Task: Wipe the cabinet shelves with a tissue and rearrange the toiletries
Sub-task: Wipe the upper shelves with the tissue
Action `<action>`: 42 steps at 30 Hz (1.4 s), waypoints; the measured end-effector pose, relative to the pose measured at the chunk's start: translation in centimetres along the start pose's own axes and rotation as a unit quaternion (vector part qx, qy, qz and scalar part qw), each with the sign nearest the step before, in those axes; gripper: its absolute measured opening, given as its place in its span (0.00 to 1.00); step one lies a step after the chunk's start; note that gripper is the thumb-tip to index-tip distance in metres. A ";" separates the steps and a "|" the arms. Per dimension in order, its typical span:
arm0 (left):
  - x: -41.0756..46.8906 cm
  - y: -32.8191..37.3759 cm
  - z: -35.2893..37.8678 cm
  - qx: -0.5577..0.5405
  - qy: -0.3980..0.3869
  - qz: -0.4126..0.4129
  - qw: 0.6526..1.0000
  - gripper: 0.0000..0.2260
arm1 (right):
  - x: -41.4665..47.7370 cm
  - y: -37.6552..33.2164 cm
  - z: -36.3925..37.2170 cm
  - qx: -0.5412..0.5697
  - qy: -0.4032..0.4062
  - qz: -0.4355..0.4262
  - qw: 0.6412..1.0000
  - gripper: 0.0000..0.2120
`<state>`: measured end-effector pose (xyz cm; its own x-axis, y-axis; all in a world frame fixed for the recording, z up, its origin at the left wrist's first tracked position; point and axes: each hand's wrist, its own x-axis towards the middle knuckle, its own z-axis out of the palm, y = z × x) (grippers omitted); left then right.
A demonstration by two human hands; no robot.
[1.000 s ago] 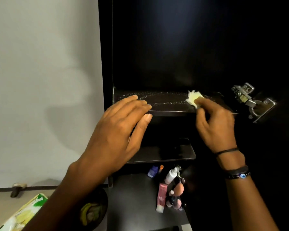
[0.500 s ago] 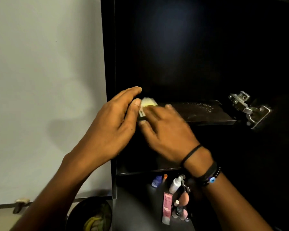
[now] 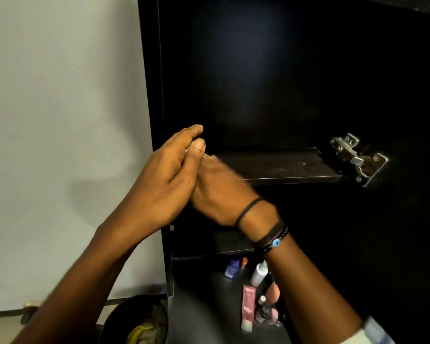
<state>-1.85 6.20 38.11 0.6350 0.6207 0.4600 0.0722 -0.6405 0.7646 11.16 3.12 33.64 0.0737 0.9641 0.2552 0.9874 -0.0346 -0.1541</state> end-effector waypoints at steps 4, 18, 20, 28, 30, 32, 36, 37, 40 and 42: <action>1.4 -0.1 0.7 -0.031 0.001 -0.011 0.999 0.20 | -1.3 -1.2 -0.2 -0.014 0.012 -0.017 1.000 0.23; 6.7 -4.5 5.1 0.108 -0.048 0.054 0.992 0.16 | -8.8 7.4 -3.9 -0.086 0.044 0.217 0.971 0.31; 6.6 -4.8 5.5 0.112 -0.050 0.063 0.990 0.15 | -9.4 3.4 -3.0 -0.098 0.037 0.143 0.984 0.33; 6.5 -4.9 5.2 0.109 -0.052 0.067 0.990 0.17 | -8.6 10.7 -5.4 -0.196 -0.017 0.334 0.922 0.39; 6.4 -4.8 5.2 0.106 -0.050 0.064 0.991 0.18 | -7.3 13.0 -6.3 -0.142 -0.040 0.363 0.920 0.31; 6.5 -4.6 5.3 0.098 -0.048 0.056 0.992 0.19 | -5.9 13.5 -6.8 -0.055 -0.019 0.366 0.929 0.21; 6.3 -4.2 5.3 0.079 -0.044 0.044 0.995 0.24 | -5.3 9.6 -4.3 -0.066 0.008 0.210 0.975 0.26; 6.3 -4.2 5.3 0.076 -0.041 0.042 0.995 0.25 | -5.7 7.6 -3.8 -0.049 0.031 0.172 0.983 0.27; 6.2 -4.2 5.1 0.067 -0.032 0.037 0.997 0.26 | -8.3 3.4 -3.6 -0.050 0.041 0.108 0.992 0.29; 6.1 -4.2 5.0 0.059 -0.033 0.034 0.997 0.26 | -9.5 5.7 -4.1 -0.102 0.025 0.159 0.982 0.33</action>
<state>5.61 10.42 35.47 0.6912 0.5445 0.4751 0.1140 -0.7314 0.6724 16.69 -7.29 34.24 0.3847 0.8820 0.2722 0.9204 -0.3889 -0.0407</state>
